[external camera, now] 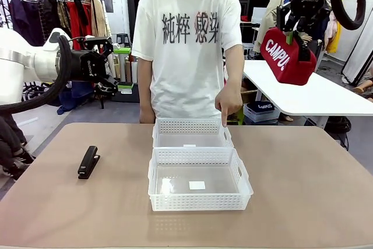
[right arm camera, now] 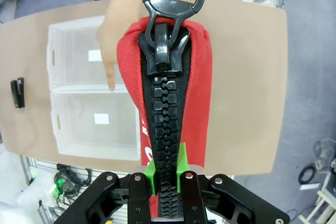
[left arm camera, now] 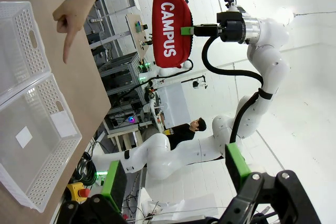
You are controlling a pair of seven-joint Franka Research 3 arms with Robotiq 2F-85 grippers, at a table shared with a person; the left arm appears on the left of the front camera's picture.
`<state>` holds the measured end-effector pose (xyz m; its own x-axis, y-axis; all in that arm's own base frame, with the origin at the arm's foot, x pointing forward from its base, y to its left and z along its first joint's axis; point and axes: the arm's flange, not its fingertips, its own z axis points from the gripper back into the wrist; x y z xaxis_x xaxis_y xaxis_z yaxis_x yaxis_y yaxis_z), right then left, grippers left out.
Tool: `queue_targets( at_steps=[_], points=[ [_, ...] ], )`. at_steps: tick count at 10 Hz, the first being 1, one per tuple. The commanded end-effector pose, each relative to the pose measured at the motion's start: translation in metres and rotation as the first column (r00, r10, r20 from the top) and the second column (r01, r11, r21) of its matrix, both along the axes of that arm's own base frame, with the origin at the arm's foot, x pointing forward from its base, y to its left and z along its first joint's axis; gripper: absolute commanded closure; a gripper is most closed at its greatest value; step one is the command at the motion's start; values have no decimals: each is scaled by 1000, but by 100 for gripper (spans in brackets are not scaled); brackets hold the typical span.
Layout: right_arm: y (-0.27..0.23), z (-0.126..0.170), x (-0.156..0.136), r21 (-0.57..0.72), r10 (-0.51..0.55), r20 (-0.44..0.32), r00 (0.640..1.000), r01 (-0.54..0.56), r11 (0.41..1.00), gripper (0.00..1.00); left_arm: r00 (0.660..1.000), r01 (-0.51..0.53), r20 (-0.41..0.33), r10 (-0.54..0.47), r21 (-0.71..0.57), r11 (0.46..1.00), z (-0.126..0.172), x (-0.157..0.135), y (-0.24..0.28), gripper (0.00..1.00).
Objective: Distribute items into two baskets.
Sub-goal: Move the picked Pencil pouch towards the Organizing basket indicated by the person, stopping as directed.
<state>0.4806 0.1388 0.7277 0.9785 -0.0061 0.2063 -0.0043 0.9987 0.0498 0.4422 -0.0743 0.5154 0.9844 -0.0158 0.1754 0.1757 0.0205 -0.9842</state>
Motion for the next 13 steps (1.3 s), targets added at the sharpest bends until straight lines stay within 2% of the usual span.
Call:
queue_targets(
  at_steps=[1, 13],
  points=[
    [0, 2, -2, 0, -1, 4, 1000, 1, 1000, 100, 1000, 1, 6, -1, 4, 1000, 2, -1, 2, 0],
    [0, 2, -2, 0, -1, 4, 1000, 1, 1000, 100, 1000, 1, 6, -1, 4, 1000, 2, -1, 2, 0]
  ],
)
